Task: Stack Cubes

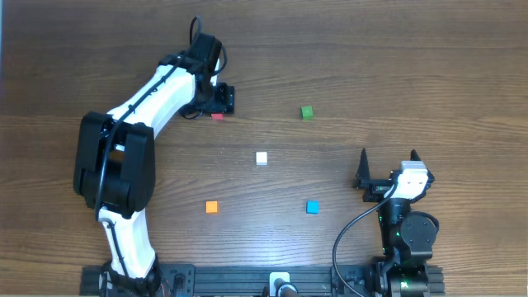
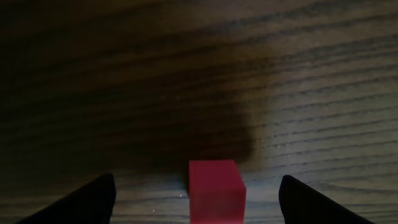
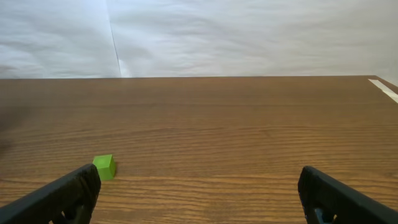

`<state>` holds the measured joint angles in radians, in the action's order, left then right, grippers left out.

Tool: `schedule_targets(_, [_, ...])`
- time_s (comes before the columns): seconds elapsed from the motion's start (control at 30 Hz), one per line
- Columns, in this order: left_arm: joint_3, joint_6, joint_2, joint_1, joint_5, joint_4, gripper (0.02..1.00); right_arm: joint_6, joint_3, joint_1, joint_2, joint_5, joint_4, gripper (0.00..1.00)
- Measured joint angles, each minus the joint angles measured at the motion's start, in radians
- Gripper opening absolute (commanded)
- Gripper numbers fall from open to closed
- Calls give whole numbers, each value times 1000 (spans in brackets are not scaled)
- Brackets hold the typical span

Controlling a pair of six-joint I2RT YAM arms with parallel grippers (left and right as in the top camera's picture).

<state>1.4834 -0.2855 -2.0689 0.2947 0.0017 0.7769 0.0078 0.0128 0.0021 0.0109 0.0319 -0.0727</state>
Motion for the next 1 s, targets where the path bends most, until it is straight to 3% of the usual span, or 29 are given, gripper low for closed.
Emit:
schedule_targets(0.43, [0,0,-28,27,-14,-6,724,0,0,0,0,0,0,991])
schedule_targets(1.0, [0,-11,-34,28,-22,-6,336,0,0,0,0,0,0,991])
